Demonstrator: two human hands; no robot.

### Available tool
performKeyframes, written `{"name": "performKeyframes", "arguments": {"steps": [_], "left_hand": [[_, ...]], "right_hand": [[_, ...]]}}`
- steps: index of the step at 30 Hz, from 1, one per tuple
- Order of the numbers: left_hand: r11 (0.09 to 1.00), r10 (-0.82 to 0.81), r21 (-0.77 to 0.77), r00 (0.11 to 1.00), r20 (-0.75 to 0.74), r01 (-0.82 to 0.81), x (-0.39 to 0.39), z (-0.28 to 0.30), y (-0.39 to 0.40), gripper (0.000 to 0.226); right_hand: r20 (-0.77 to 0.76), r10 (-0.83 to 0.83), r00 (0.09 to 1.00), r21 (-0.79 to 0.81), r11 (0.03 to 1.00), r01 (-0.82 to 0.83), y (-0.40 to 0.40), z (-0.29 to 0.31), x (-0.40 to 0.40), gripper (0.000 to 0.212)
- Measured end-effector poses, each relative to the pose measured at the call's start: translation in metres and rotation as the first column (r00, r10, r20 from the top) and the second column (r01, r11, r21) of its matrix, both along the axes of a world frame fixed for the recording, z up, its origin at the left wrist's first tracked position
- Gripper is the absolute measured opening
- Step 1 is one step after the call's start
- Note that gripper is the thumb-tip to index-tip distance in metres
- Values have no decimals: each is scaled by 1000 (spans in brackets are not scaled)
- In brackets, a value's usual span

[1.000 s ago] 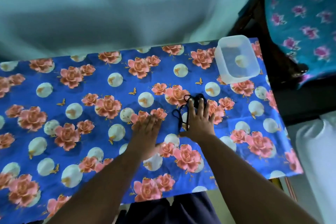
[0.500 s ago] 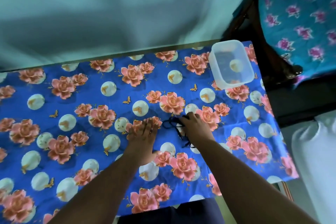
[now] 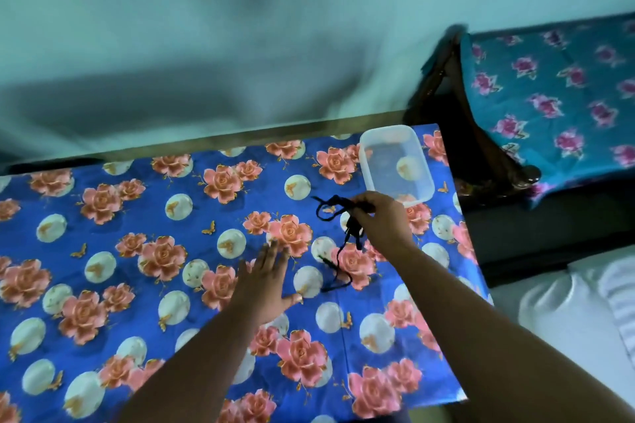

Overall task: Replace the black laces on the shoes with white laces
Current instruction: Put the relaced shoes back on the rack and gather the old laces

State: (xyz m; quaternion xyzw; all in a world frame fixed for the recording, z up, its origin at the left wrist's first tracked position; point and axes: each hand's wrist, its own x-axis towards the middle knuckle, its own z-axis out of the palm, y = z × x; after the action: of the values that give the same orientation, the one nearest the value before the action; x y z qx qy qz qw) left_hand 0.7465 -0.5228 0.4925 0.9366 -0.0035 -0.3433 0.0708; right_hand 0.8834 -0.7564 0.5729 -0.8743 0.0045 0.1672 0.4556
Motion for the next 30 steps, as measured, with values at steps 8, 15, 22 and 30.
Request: {"name": "performKeyframes", "arguments": {"steps": [8,15,22,30], "left_hand": [[999,27,18,999,-39,-26,36,-11,-53,107],[998,23,59,999,-37,-21,32,-26,-68,110],[996,-27,83,1000,-13,28,29,-29,-69,118],[997,-6,79,1000,-8,6,29,-32,-70,118]], "right_hand": [[236,-21,972,-257,963,83,-56,21,115,14],[8,199,980,-589,793,-156,-61,-41,121,35],[206,670,713,-817,519,-252,-26,-57,61,42],[-231,857,461,-961,-126,-248,-4,-89,32,18]]}}
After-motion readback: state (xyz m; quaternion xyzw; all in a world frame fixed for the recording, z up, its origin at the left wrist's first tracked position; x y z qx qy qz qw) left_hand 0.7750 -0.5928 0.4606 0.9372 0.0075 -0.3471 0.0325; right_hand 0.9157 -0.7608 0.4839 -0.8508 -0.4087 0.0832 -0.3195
